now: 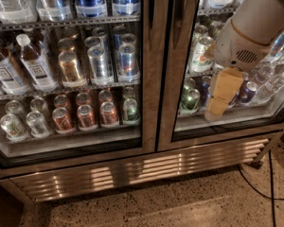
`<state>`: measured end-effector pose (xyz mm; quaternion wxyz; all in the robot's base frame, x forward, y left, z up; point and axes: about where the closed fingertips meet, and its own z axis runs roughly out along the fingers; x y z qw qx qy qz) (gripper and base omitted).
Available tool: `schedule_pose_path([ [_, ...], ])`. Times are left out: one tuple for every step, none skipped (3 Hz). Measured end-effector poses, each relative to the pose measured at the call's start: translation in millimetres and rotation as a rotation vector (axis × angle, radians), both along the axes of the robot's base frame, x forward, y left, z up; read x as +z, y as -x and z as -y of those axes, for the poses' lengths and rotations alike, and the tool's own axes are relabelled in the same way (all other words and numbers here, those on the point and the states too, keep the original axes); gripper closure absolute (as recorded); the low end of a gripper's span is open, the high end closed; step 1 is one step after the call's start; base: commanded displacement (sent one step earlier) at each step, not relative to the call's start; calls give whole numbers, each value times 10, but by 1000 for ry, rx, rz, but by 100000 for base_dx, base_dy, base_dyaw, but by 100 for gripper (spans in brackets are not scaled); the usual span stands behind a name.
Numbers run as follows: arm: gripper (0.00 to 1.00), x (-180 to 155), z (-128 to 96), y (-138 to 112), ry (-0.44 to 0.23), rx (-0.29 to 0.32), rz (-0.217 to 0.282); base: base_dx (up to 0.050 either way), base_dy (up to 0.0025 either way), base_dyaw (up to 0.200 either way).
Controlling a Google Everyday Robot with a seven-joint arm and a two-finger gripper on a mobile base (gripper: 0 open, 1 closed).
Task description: Open right fridge door
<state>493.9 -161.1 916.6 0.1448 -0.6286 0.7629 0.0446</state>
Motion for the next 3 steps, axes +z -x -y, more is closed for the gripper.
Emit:
schedule_pose_path([
  [0, -76, 262, -75, -207, 67, 0, 0, 0, 0],
  [0, -91, 295, -47, -430, 222, -1, 0, 0, 0],
  [0, -2, 170, -61, -512, 267, 16, 0, 0, 0],
])
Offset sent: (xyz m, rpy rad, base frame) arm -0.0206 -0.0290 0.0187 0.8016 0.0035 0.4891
